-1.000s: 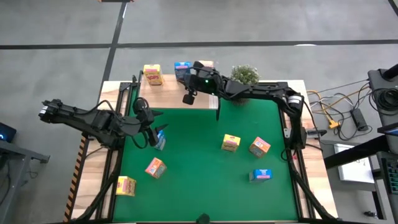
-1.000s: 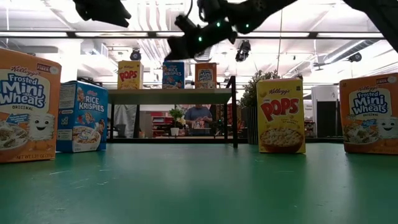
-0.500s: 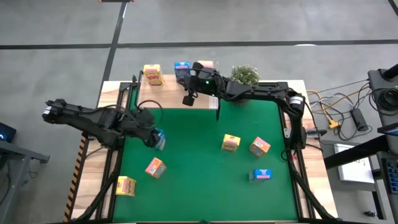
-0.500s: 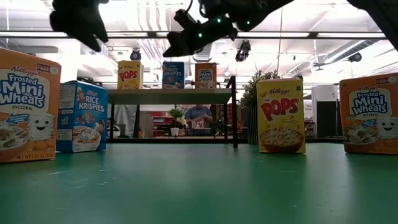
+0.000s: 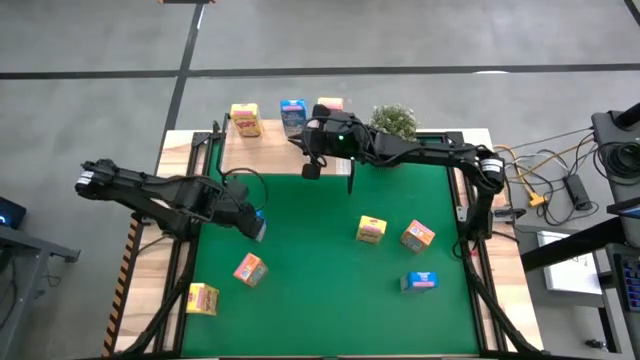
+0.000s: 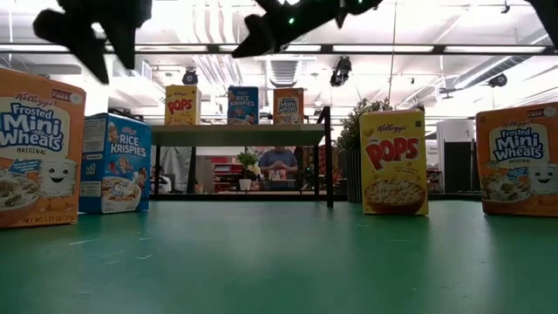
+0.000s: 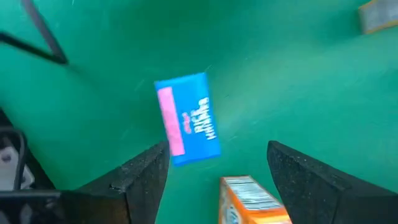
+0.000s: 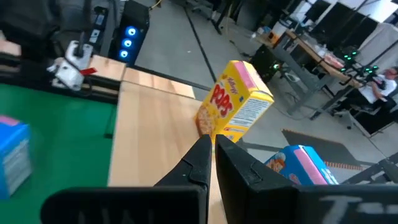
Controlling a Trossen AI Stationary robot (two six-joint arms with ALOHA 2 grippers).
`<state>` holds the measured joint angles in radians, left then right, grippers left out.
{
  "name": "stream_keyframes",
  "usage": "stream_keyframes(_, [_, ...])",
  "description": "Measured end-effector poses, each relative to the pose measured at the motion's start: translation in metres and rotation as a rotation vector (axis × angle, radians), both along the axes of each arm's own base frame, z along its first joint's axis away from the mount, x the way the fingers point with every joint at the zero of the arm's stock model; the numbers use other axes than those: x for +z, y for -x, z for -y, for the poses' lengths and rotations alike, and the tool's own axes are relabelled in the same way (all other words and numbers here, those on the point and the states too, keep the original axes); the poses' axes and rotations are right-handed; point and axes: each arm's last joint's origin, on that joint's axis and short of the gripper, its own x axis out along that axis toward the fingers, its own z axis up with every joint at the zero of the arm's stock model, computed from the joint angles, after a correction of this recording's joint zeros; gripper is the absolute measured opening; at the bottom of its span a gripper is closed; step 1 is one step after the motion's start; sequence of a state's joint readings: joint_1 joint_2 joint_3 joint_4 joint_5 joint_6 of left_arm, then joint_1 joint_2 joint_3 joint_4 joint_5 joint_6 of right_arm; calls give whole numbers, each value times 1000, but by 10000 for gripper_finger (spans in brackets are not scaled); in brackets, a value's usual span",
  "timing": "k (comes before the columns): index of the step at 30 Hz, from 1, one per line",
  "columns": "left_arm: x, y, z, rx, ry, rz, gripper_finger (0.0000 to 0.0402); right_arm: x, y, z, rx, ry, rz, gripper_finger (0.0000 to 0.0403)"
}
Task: Stack cereal on shelf
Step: Put the left blue cereal box on the shelf
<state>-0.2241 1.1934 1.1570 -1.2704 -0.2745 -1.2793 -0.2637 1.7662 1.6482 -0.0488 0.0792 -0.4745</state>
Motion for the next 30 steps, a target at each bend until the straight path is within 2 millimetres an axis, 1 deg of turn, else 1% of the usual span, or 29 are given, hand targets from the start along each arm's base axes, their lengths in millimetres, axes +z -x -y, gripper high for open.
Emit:
stream_keyframes(5, [-22,1,0,10,-9,-36,274,13,13,-13,21,-14,-48,12])
stream_keyframes(10, [-38,-1,0,15,-22,-10,273,24,23,-22,33,-26,-44,12])
stream_keyframes(13, [-47,0,-1,17,-35,-29,269,26,26,-26,40,-28,-39,12])
stream_keyframes(18, [-63,1,-2,24,-58,-49,263,24,26,-32,51,-43,-53,12])
stream_keyframes(22, [-68,-2,-1,9,-53,-15,251,22,25,-35,60,-47,-72,12])
stream_keyframes(30, [-68,-2,-1,1,-55,-14,205,22,25,-37,60,-57,-78,12])
